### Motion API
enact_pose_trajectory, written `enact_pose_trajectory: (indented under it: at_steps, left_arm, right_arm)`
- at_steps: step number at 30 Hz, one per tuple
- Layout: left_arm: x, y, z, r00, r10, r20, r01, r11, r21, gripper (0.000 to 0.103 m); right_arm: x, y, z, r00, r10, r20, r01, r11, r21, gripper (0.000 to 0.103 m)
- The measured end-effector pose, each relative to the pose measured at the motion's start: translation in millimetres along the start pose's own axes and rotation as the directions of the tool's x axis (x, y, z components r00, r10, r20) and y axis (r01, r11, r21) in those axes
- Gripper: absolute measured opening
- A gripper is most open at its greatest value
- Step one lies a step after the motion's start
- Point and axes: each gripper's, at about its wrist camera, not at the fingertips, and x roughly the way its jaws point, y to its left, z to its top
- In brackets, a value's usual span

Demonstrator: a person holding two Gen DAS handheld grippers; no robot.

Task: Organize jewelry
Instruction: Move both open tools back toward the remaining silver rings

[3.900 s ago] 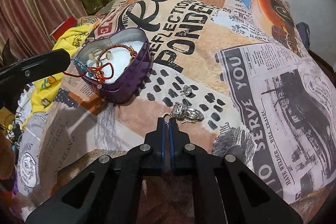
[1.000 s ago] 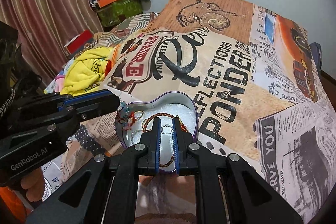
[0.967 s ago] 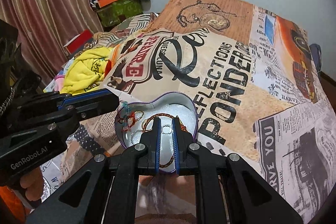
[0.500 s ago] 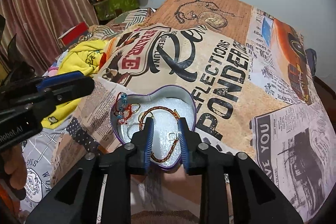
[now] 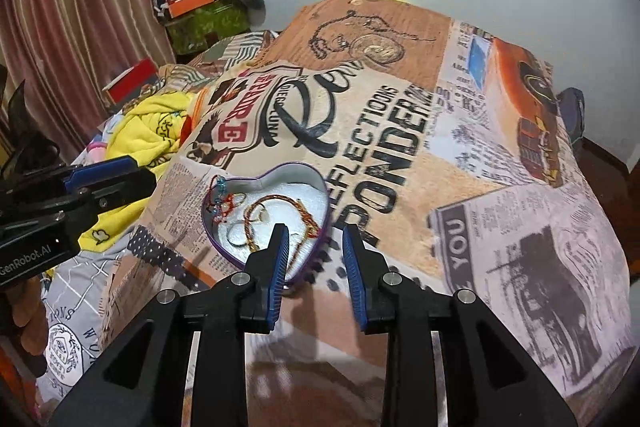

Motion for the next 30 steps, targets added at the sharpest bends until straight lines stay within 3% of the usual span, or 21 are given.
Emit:
enact_pose_trajectory:
  at_steps: [7,12,22,30]
  left_arm:
    - [6.7,-28.2,-5.6,0.999,-0.035,-0.04,0.036,0.999,0.024,0.038]
    - [15.4,-53.4,-11.3,0.994,-0.077,-0.079,0.081,0.995,0.049,0.038]
    - [52.9,-100.8,-24.1,0.963,-0.183,-0.198,0.203,0.976,0.082,0.038]
    - [86.9,-125.0,-25.8,0.957,-0.171,-0.236,0.205,0.971,0.125,0.036]
  right_arm:
    - [-21.5,-21.9,-11.4,0.999,-0.033,0.03,0.032,0.999,0.043,0.034]
    - [-34.5,-45.9,-24.1,0.997,-0.072,0.034,0.069,0.994,0.079,0.035]
    - [-42.9,-93.3,-51.4,0.993,-0.114,-0.023,0.116,0.98,0.16,0.035]
    - [-42.3,-112.4,-64.0,0.993,-0.104,-0.05,0.112,0.972,0.205,0.035]
